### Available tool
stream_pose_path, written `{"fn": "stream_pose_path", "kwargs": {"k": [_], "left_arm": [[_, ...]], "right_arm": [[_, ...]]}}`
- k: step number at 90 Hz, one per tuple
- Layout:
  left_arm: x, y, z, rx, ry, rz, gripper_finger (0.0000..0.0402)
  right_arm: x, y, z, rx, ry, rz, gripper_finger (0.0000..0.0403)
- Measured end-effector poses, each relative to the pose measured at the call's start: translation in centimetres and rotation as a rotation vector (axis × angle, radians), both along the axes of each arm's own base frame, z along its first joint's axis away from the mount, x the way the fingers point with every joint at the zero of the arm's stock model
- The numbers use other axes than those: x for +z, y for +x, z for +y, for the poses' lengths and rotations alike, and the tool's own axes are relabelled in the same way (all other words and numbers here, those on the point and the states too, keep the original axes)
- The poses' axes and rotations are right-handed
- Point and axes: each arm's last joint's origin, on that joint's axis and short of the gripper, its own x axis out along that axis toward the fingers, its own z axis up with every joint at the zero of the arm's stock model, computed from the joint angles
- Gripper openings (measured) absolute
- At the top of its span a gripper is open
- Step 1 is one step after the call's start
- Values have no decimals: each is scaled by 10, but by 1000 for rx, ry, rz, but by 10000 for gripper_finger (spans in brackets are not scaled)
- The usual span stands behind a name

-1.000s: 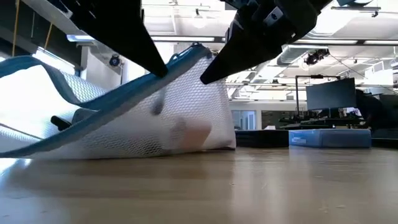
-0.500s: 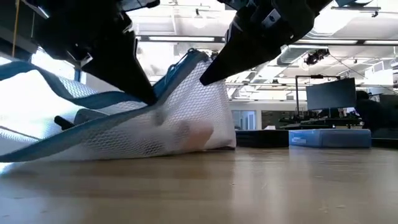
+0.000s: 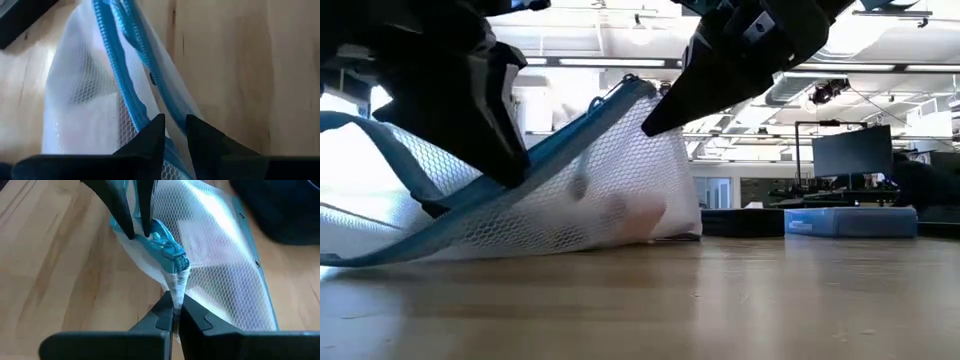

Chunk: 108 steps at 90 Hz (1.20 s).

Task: Unpack backpack
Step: Close the white zip bag

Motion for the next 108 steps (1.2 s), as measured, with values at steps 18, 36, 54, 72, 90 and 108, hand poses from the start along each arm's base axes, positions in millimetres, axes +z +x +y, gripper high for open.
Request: {"fn": "stream_pose_path", "kwargs": {"k": [18,36,54,72,90,108], "left_arm": [[-3,-13,-7,-76,17,109,58],[-5,-25,-21,-103,-63,166,58],[-3,-22,-24,-76,-73,78,58],[-1,-9,-12,11,-40,-14,58],[0,8,8,115,-73,-52,58],[4,24,18,117,-101,-120,58]], "right_arm": [[0,0,0,-5,6,0,0],[0,0,0,-5,5,0,0],[0,0,0,-5,5,0,0],[0,0,0,-1,9,2,0],[-1,0,0,1,10,4,0],[-1,0,0,1,10,6,0]]}}
